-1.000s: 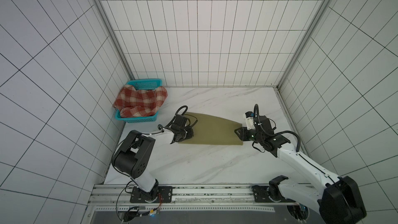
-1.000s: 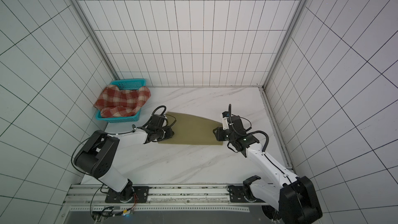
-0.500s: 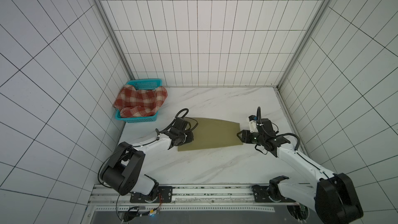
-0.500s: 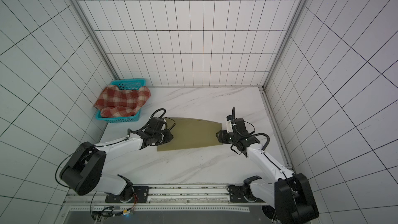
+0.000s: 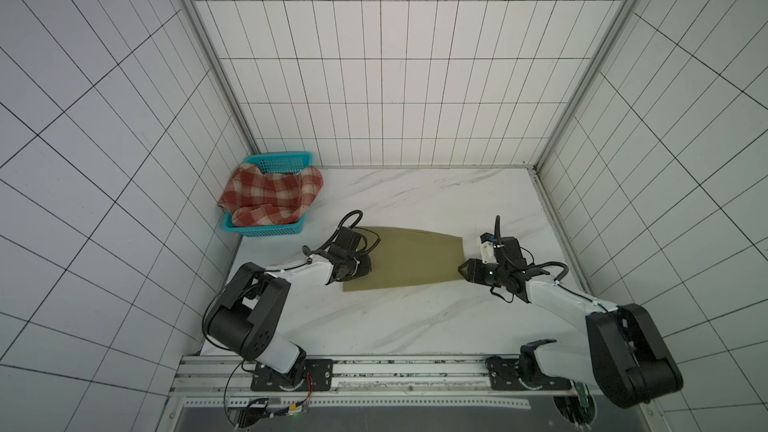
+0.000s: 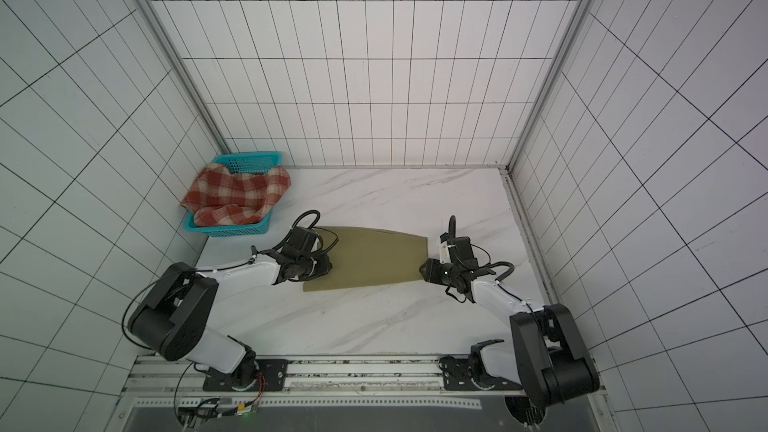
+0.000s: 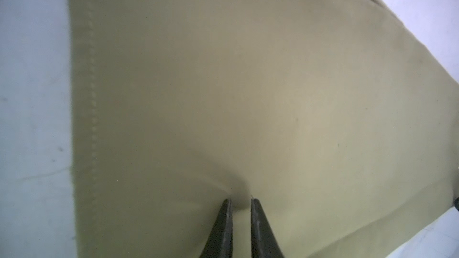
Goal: Fold and stack the skirts
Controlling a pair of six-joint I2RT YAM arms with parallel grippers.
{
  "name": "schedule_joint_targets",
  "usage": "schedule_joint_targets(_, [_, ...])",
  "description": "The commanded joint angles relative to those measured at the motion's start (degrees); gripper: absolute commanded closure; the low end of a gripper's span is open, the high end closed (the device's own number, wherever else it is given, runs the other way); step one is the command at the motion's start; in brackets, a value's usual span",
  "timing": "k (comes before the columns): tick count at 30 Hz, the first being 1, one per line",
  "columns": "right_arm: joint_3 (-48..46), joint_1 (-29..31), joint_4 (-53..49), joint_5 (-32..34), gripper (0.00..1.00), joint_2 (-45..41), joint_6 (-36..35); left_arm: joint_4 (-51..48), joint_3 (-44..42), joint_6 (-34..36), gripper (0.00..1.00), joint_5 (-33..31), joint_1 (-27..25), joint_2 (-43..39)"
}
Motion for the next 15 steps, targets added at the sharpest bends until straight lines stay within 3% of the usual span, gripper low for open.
schedule_joint_targets(1, [-3.03, 3.07, 4.26, 0.29, 0.57, 1.78, 1.63, 0.54, -0.77, 1.82, 0.84, -2.87, 0.91, 0.59])
schedule_joint_targets(9, [-3.74, 13.93, 4.96, 3.14, 0.59, 1.3, 7.48, -2.16, 1.42, 4.63, 0.84, -5.37, 3.93, -0.4])
schedule_joint_targets(15, [-4.56, 12.63, -0.38, 3.33, 0.52, -6.7, 7.17, -5.22, 5.35, 6.84, 0.84, -6.99, 2.22, -4.49])
